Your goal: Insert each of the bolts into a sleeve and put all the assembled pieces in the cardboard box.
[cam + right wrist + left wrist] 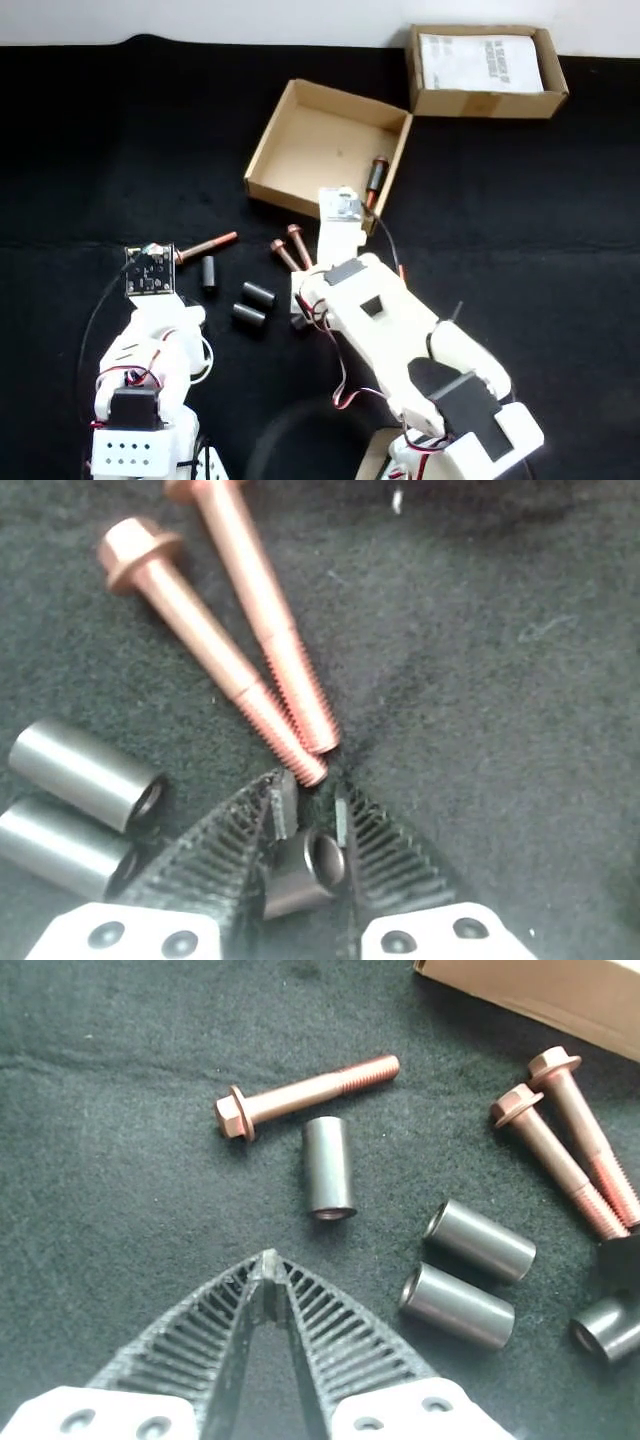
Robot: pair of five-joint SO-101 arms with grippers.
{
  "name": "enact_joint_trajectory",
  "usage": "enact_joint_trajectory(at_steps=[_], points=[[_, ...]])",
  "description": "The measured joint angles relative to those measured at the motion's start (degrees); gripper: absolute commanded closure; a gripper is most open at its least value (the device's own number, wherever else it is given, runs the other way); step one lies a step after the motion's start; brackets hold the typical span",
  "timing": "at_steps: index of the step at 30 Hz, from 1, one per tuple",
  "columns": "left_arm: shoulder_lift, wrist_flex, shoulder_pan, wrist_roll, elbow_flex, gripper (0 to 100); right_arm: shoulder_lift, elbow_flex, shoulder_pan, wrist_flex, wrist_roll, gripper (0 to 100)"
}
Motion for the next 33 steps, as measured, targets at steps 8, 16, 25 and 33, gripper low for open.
enact_joint_trajectory(at_steps=[8,16,25,33], points=[[0.00,0.00,0.00,0.00,0.00,99,-9.23,-0.88,-0.62,8.00,3.52,86.9],[0.00,0.00,0.00,0.00,0.00,99,-14.15,-4.04,-0.62,22.33,3.87,77.9],[0.00,0.00,0.00,-2.46,0.00,99,-14.68,-3.96,-7.74,21.80,-0.88,77.9],[0.00,0.00,0.00,-3.78,0.00,99,-13.45,2.20,-9.05,9.32,-5.10,77.9]])
